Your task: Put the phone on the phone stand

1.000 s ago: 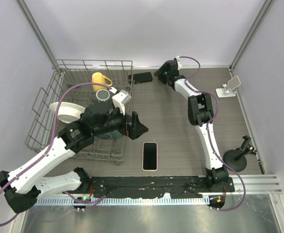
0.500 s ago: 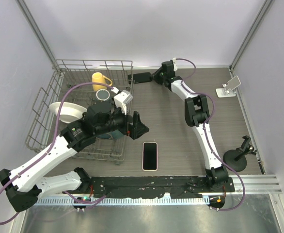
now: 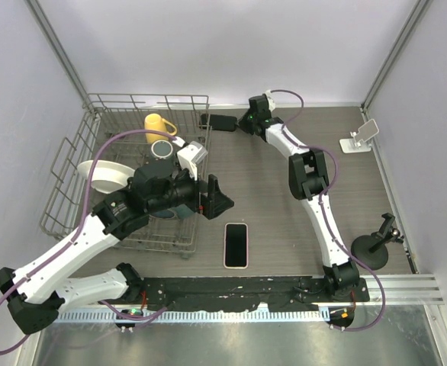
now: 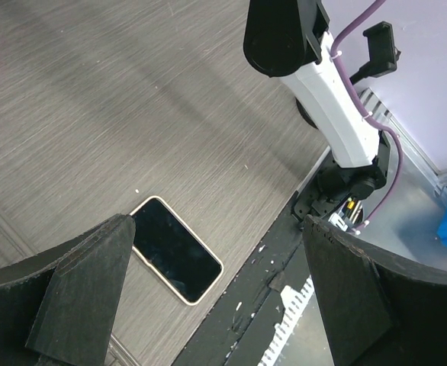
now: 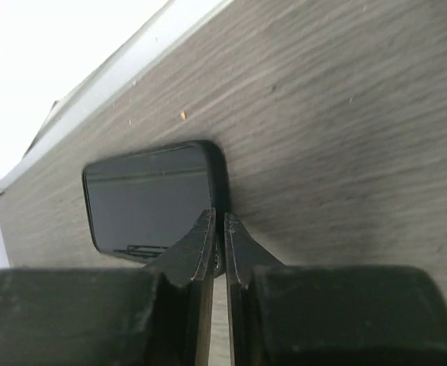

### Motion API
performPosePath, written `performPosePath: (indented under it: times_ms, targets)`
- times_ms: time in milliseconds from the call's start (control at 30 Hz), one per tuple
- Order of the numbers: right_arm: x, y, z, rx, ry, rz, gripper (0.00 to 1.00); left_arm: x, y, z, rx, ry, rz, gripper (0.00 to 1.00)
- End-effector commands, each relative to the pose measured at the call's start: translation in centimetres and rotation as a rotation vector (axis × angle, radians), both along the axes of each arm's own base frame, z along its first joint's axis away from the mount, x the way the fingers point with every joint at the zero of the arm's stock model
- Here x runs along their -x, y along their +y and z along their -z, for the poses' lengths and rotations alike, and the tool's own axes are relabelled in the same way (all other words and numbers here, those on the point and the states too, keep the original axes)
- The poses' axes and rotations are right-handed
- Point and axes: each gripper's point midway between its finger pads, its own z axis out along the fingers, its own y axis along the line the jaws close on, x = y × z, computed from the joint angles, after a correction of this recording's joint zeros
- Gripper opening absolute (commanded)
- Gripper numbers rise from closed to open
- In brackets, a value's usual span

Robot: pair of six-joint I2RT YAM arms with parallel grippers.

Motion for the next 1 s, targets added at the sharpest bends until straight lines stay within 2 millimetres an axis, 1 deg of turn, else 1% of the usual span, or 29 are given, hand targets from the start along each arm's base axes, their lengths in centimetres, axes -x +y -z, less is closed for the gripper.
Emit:
performPosePath:
  times_ms: [0,33,67,133,167,233,267,300,333,367,400,467,500,533,567,600,633,667,700,733,767,833,900,933,967]
  targets:
    - [3.8,2.0,-1.5,0.081,0.072,-0.086,0.13,0.3,-0.3,-2.4,0.077,-0.045,0.018,0.96]
    - [4.1,2.2,-2.1,0.088,0.064,-0.099,0.13,0.4,-0.4,-2.3,0.077,-0.042,0.021,0.96]
    - [4.6,2.2,-1.7,0.096,0.077,-0.107,0.13,0.4,-0.4,-2.4,0.079,-0.044,0.021,0.96]
    - [5.2,2.5,-1.8,0.096,0.082,-0.137,0.13,0.5,-0.5,-2.4,0.081,-0.042,0.025,0.96]
    - [5.7,2.6,-2.1,0.098,0.084,-0.144,0.13,0.5,-0.5,-2.3,0.081,-0.040,0.026,0.96]
    - [6.6,3.5,-2.6,0.077,0.084,-0.178,0.13,0.5,-0.5,-2.4,0.085,-0.042,0.026,0.96]
    - [7.4,3.5,-2.7,0.073,0.096,-0.184,0.13,0.5,-0.5,-2.3,0.083,-0.039,0.027,0.96]
    - [7.7,4.0,-3.3,0.067,0.083,-0.191,0.13,0.5,-0.5,-2.3,0.085,-0.039,0.028,0.96]
    - [8.1,4.0,-3.5,0.067,0.084,-0.192,0.13,0.4,-0.6,-2.2,0.082,-0.037,0.028,0.96]
    - [8.6,3.8,-2.9,0.065,0.096,-0.188,0.13,0.5,-0.6,-2.3,0.082,-0.038,0.030,0.96]
    - [8.8,3.7,-4.6,0.053,0.068,-0.187,0.13,0.5,-0.6,-2.4,0.083,-0.039,0.030,0.96]
    - [9.2,3.2,-4.8,0.070,0.049,-0.195,0.13,0.5,-0.5,-2.3,0.080,-0.041,0.029,0.96]
    - [9.2,3.2,-6.0,0.091,0.010,-0.216,0.15,0.4,-0.5,-2.5,0.082,-0.045,0.028,0.96]
    - [9.2,3.0,-6.4,0.121,-0.014,-0.236,0.17,0.5,-0.5,-2.3,0.078,-0.042,0.027,0.96]
    - [9.1,2.6,-6.9,0.166,-0.026,-0.247,0.24,0.5,-0.4,-2.4,0.079,-0.046,0.027,0.96]
    - [8.9,2.0,-7.0,0.249,-0.058,-0.301,0.31,0.5,-0.3,-2.3,0.075,-0.043,0.024,0.96]
    - [8.8,2.0,-7.3,0.280,-0.073,-0.336,0.38,0.5,-0.3,-2.4,0.078,-0.044,0.024,0.96]
    - [8.6,1.9,-8.3,0.314,-0.092,-0.377,0.51,0.5,-0.3,-2.2,0.075,-0.043,0.023,0.96]
    - [8.6,1.8,-8.5,0.375,-0.116,-0.440,0.59,0.5,-0.2,-2.2,0.075,-0.046,0.022,0.96]
    - [7.8,1.8,-9.4,0.407,-0.143,-0.452,0.63,0.5,-0.2,-2.2,0.076,-0.045,0.020,0.96]
    - [8.2,0.9,-8.7,0.448,-0.100,-0.465,0.70,0.5,-0.2,-2.1,0.074,-0.044,0.020,0.96]
    - [7.8,0.5,-8.7,0.484,-0.100,-0.501,0.76,0.5,-0.4,-2.0,0.073,-0.043,0.025,0.96]
    - [6.6,-0.2,-8.9,0.465,-0.097,-0.476,0.77,0.5,-0.5,-2.0,0.076,-0.040,0.028,0.96]
    - [6.2,-0.2,-8.8,0.412,-0.084,-0.440,0.77,0.5,-0.6,-2.0,0.078,-0.040,0.033,0.96]
    - [5.1,-0.1,-9.0,0.353,-0.104,-0.400,0.75,0.5,-0.7,-2.0,0.081,-0.037,0.035,0.96]
